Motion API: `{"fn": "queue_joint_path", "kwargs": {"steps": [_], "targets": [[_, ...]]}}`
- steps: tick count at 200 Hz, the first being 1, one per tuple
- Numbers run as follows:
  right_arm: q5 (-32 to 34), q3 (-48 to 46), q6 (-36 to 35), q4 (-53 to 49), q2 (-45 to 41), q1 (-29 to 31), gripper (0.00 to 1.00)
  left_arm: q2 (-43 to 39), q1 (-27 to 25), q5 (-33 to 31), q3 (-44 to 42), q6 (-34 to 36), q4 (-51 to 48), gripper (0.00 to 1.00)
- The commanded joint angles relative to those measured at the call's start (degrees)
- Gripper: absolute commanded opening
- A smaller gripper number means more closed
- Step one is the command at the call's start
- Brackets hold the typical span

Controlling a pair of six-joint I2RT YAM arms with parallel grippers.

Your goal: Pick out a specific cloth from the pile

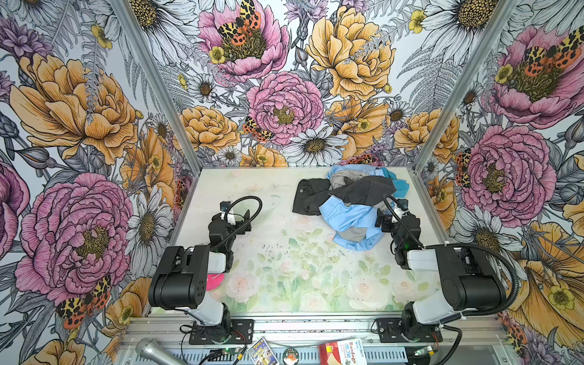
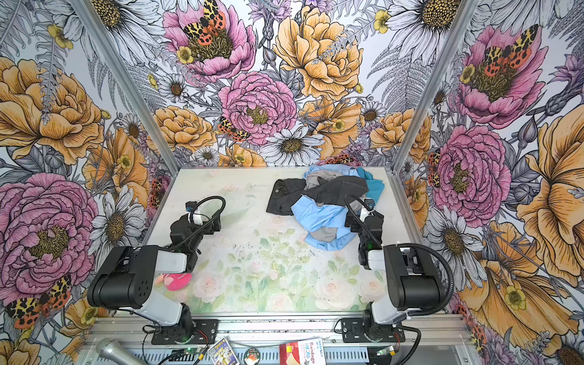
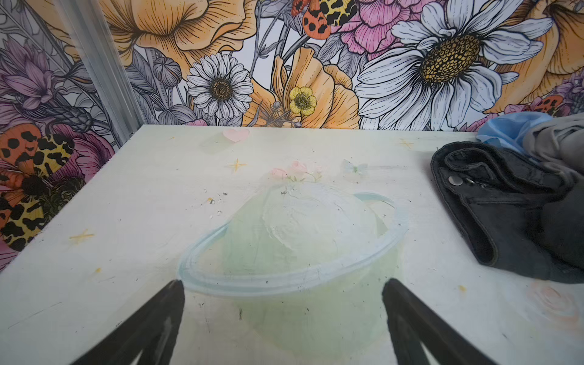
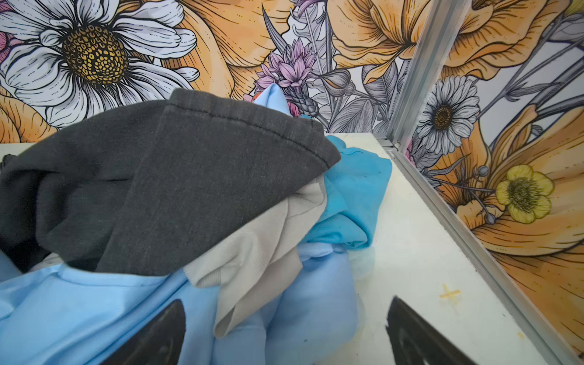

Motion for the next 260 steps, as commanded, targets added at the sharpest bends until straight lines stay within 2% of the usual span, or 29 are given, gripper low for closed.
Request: {"fn": "queue_joint_path", "kwargs": {"steps": [1, 212, 238, 260], "targets": [[0.3, 0.1, -0.4, 0.8, 0.3, -0.3, 0.99, -0.7, 0.6, -0.4, 0.8, 0.6, 0.0, 0.99], [0.9, 0.3, 0.0, 0.5, 0.1, -0.5, 1.00, -0.6, 1.6, -1.1, 1.4, -1.0, -0.9, 0.99], [5.0, -0.9, 1.3, 2.4, -0.1, -0.1, 0.99, -0.9, 1.6, -2.2, 1.5, -1.4, -1.5, 0.99], [5.6, -1.1, 1.5, 2.9, -0.1, -0.2, 0.99, -0.9, 1.4, -2.5, 1.5, -1.3, -1.6, 0.99]]}}
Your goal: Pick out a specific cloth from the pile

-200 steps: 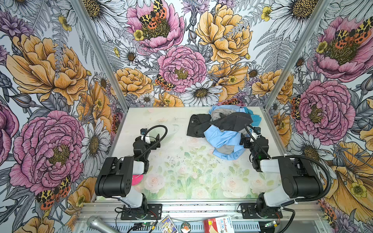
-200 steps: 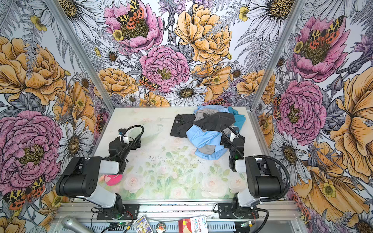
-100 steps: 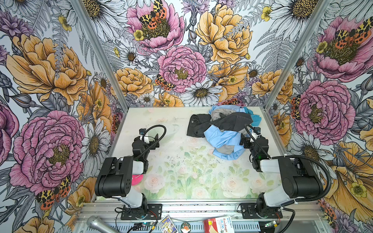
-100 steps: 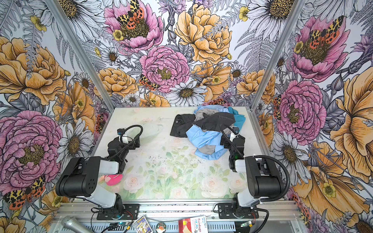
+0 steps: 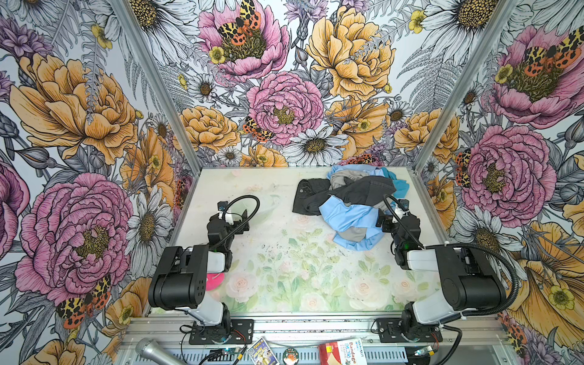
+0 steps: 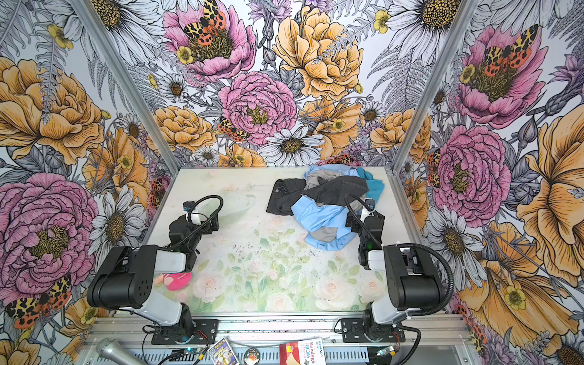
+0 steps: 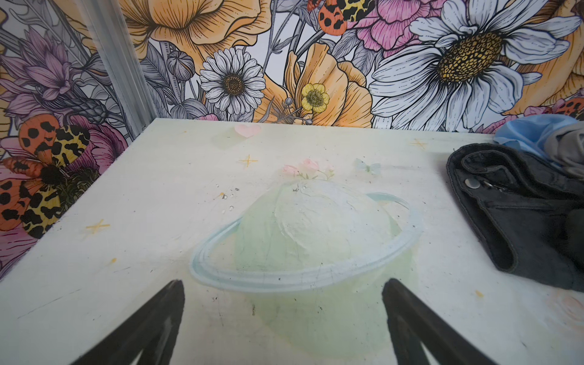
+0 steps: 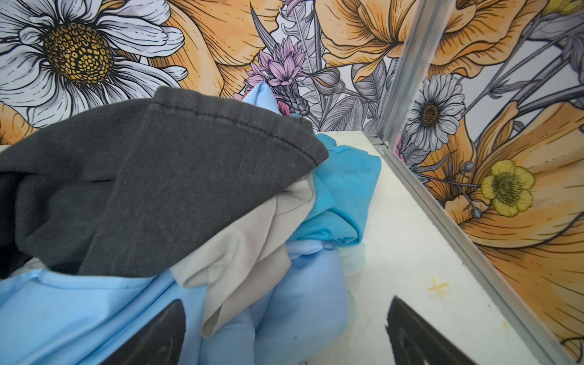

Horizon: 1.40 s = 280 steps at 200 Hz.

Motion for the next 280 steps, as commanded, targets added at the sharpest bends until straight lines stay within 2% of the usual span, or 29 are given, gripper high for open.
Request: {"fn": "queue_joint_path", "kwargs": {"steps": [1, 61, 103, 128, 172, 192, 220, 245, 280], "targets": [[2.7, -0.8, 1.2, 2.7, 0.0, -0.1, 1.00, -0.9, 0.3, -1.4, 1.1, -0.7, -0.3, 0.99], [6.6, -2.7, 1.9, 5.2, -1.1, 0.4, 1.00, -1.7, 0.0, -1.8, 1.8, -0.4, -2.7, 0.99], [9.7, -4.4, 1.8, 3.5, -6.6, 1.3, 1.00, -3.7, -0.6, -1.9, 3.8, 0.3, -7.3, 0.99], [11.7, -3.8, 2.6, -2.6, -11.4, 1.6, 0.99, -7.2, -0.9, -2.4, 6.4, 0.0, -16.0, 0.99], [19.2, -1.1, 5.9, -19.7, -20.5, 4.4, 0.99, -13.3, -2.5, -1.9, 10.8, -2.7, -29.8, 0.99], [21.8, 2.1, 8.6, -29.9, -24.3, 5.3, 1.00, -14.8, -4.3, -2.2, 15.5, -5.2, -38.9, 0.99], [22.2, 7.1, 11.9, -39.8, -27.4, 6.0, 0.99, -16.3, -9.1, -3.6, 21.0, -6.1, -47.5, 0.99], [25.7, 14.5, 15.2, -49.0, -26.6, 6.7, 0.99, -17.4, -14.8, -4.4, 24.4, -6.1, -51.9, 0.99], [26.3, 23.2, 16.0, -52.3, -23.3, 6.9, 0.99, -18.5, -21.6, -6.3, 27.4, -7.3, -53.9, 0.99]]}}
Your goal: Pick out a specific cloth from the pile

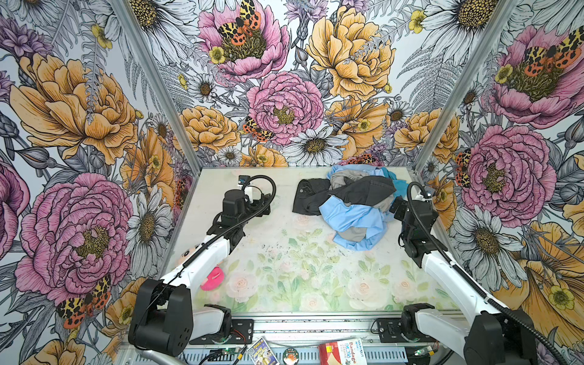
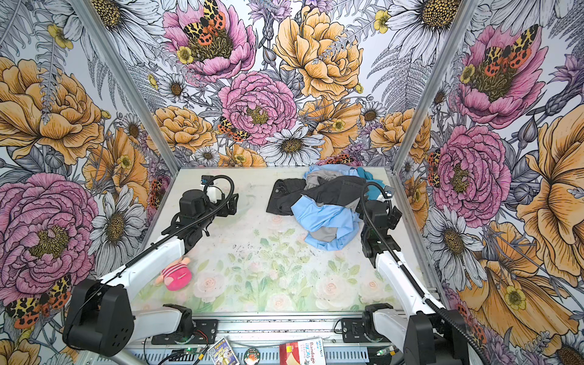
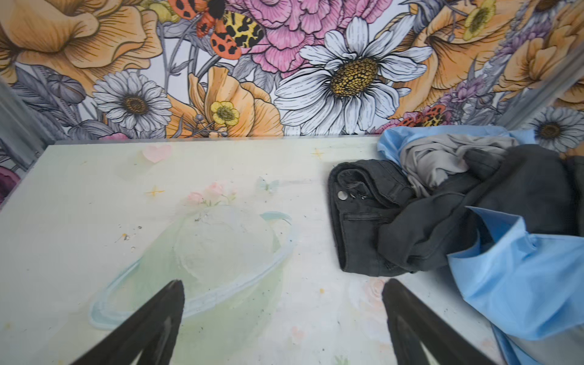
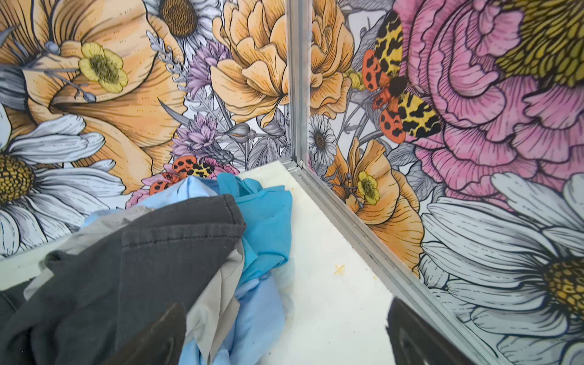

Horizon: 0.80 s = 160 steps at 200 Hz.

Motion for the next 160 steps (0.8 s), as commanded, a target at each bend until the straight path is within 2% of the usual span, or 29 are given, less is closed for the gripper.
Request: {"fn": "queue_joint_path", "kwargs": {"steps": [1, 58, 122, 160], "targets": [[2.0, 5.7, 2.5, -6.1, 2.2, 0.4, 1.00, -1.6, -3.4, -2.7, 2.2, -1.8, -4.2, 0.99], [-2.4, 24.3, 4.5, -16.4, 15.2, -1.2, 1.00, -1.2, -9.9, -1.2, 7.6, -1.8, -9.8, 0.99], [-15.0, 36.3, 13.7, -22.3, 26.9, -10.9, 0.96, 1.9, -13.9, 0.9, 13.6, 1.2, -16.5, 0.99], [-22.6, 39.5, 19.2, -23.8, 33.4, -14.7, 0.96, 3.9, -14.8, 1.9, 16.9, 3.8, -18.9, 0.99]]}}
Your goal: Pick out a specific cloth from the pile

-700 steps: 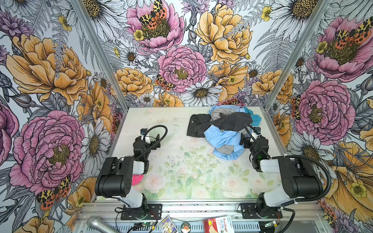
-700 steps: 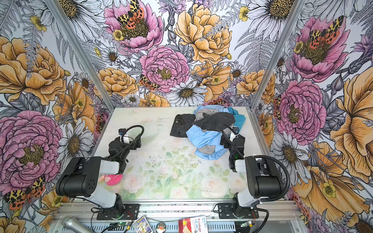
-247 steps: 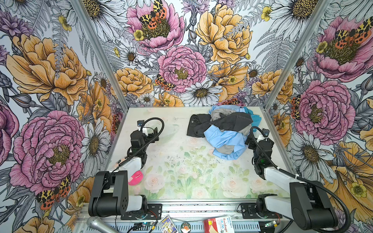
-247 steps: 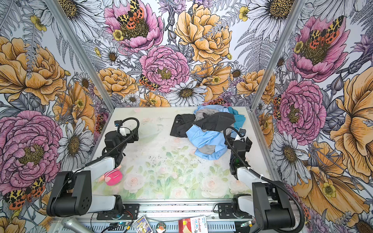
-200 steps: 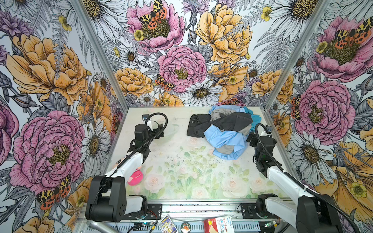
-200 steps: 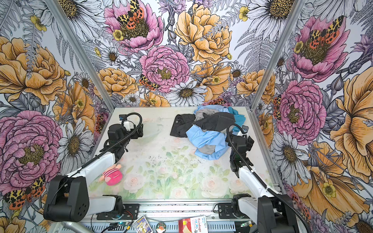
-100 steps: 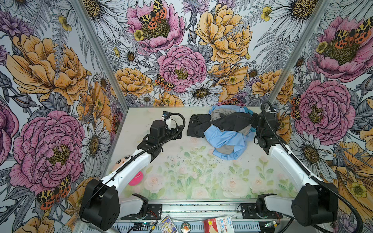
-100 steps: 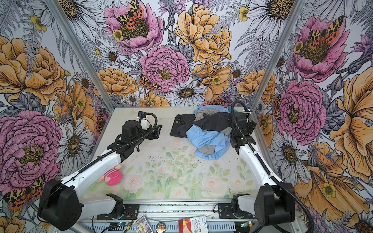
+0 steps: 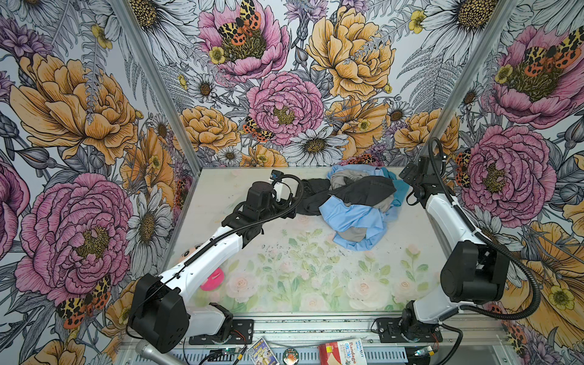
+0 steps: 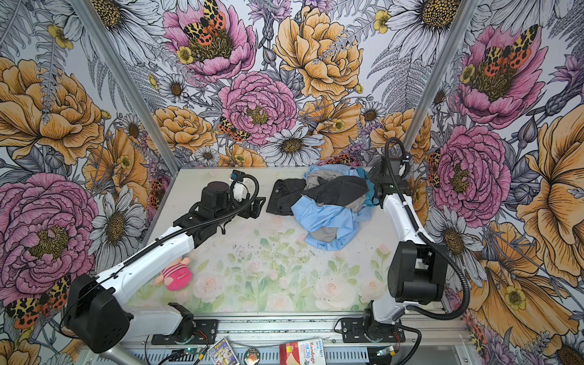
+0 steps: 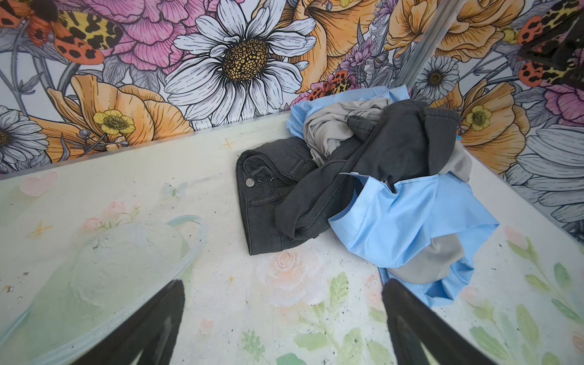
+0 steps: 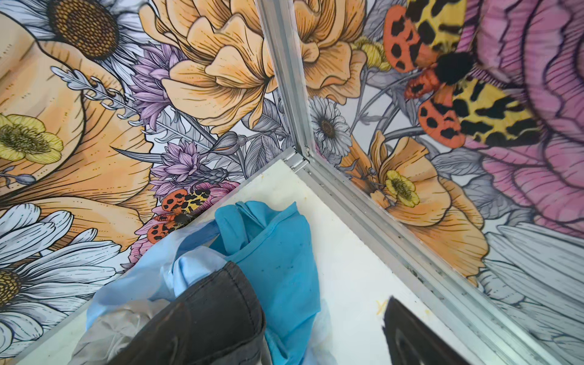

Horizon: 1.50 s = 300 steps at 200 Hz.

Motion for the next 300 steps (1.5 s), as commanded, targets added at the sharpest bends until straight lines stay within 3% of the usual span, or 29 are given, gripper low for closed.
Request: {"fn": "queue_joint_path", "kwargs": {"steps": [1, 92, 214, 250, 300], "targets": [[-7.0, 2.3, 5.8, -2.8, 3.0, -1.9, 0.96, 0.9, -0.7, 1.9, 2.7, 2.8, -2.9, 0.99], [-19.4, 4.0, 17.3, -2.7, 14.9, -7.8, 0.90, 7.0, -1.5, 2.4, 7.9, 3.9, -4.3, 0.99], [-26.7, 6.4, 26.8, -0.1, 23.0, -9.1, 0.83, 9.1, -2.6, 0.3, 9.3, 2.4, -5.1, 0.99], [-28.1, 6.5, 29.0, 1.8, 24.7, -9.1, 0.75, 9.6, -2.7, 0.8, 9.3, 1.6, -5.2, 0.99], [-28.6, 6.7, 31.9, 5.1, 26.2, -9.2, 0.51, 9.9, -2.8, 1.2, 10.0, 1.6, -5.9, 0.99]]}}
